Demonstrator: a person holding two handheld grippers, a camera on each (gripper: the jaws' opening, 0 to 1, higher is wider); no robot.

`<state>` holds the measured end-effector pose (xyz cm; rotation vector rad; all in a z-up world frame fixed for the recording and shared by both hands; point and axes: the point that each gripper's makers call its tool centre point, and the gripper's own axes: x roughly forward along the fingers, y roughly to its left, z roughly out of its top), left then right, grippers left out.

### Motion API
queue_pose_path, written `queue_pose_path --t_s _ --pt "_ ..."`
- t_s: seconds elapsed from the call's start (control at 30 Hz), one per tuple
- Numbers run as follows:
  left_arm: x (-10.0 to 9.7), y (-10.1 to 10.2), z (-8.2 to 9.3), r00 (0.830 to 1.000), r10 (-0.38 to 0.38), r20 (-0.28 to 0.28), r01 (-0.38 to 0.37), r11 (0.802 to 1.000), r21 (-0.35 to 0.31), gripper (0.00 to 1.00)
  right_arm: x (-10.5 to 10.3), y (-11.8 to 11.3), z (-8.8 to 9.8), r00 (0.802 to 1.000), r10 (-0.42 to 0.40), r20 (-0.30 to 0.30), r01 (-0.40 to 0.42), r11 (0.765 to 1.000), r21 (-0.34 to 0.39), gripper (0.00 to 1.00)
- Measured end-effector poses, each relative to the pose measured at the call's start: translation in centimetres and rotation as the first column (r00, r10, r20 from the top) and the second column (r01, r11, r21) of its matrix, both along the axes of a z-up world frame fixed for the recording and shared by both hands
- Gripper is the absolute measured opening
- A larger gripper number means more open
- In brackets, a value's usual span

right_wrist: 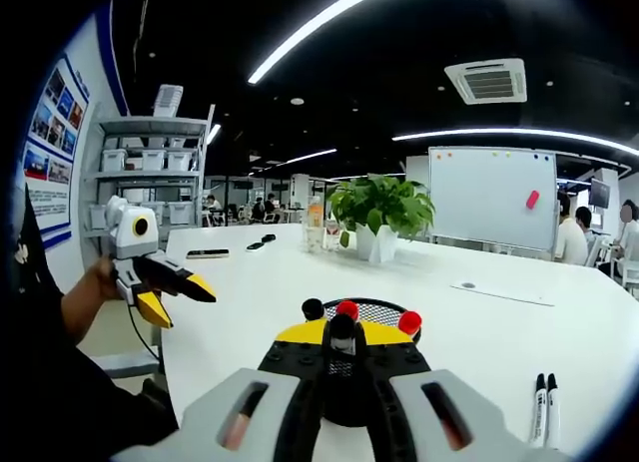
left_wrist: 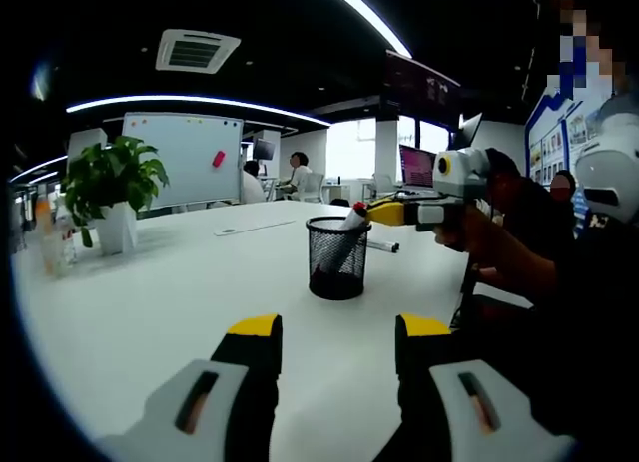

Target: Pick up the whiteboard markers from the pen holder and place them facing the whiteboard neatly

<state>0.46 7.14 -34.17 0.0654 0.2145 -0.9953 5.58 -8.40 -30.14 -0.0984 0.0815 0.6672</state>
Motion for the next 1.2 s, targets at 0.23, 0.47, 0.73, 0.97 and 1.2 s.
queue_pose_path --t_s 0.23,0.47,0.73,0.97,1.2 --pt "0.0 0.2 0.1 1.0 0.001 0.001 -0.001 1.0 -0.003 0.47 0.0 0.0 0.1 1.0 0.001 -0.006 -0.001 1.0 0.0 0.13" --pt "0.0 0.2 0.0 1.0 -0.001 0.0 0.001 1.0 0.001 0.47 -0.1 -0.1 0.4 1.0 -0.001 -0.006 0.001 1.0 -0.011 0.13" --pt "0.1 0.1 0.0 1.0 0.0 0.002 0.0 1.0 0.005 0.47 -0.3 0.0 0.7 1.0 -0.004 -0.017 0.003 1.0 -0.022 0.13" --pt "0.0 -0.1 0.5 1.0 -0.005 0.008 0.005 1.0 -0.007 0.47 -0.5 -0.2 1.1 1.0 -0.006 -0.03 0.005 0.999 -0.04 0.13" --pt "-0.5 -0.6 0.8 0.999 -0.033 0.005 0.033 0.999 -0.02 0.47 -0.7 -0.5 1.2 1.0 -0.004 -0.028 0.002 0.998 -0.061 0.13"
